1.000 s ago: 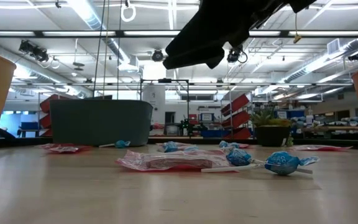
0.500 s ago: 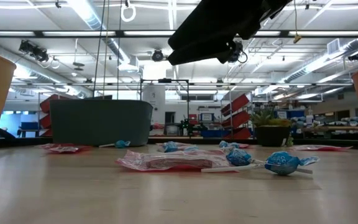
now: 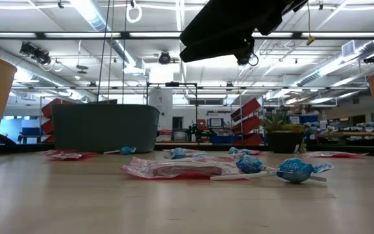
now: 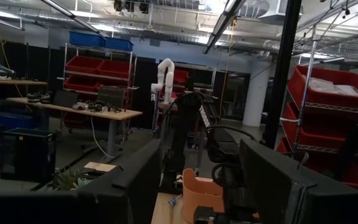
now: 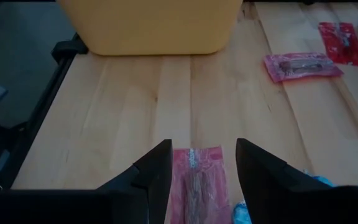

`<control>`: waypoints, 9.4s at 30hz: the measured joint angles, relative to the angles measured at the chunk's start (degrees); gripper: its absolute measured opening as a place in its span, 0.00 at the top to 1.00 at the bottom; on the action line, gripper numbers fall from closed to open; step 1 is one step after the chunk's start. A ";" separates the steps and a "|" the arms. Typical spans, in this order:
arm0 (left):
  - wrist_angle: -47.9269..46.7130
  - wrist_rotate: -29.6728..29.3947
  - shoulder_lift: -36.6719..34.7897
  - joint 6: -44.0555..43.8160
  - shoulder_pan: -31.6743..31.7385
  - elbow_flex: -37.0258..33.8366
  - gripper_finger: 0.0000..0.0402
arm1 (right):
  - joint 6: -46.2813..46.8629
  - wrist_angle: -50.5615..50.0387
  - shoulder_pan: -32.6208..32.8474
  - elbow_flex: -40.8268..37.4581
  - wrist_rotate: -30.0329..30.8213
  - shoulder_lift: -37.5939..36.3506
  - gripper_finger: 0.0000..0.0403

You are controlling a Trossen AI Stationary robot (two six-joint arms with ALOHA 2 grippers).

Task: Sort candy
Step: Put the red candy into the yellow bin

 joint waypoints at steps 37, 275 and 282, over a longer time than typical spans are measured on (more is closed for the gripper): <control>8.39 25.15 12.74 12.22 -1.66 -6.18 0.46 | 2.46 11.08 -1.12 4.66 1.60 14.14 0.60; 19.15 15.58 1.06 4.70 -3.39 -6.58 0.46 | -17.98 30.56 -11.41 22.16 -10.76 17.73 0.96; 19.47 15.58 1.05 4.94 -3.39 -6.58 0.46 | -20.00 32.68 -12.93 22.14 -13.87 17.73 0.96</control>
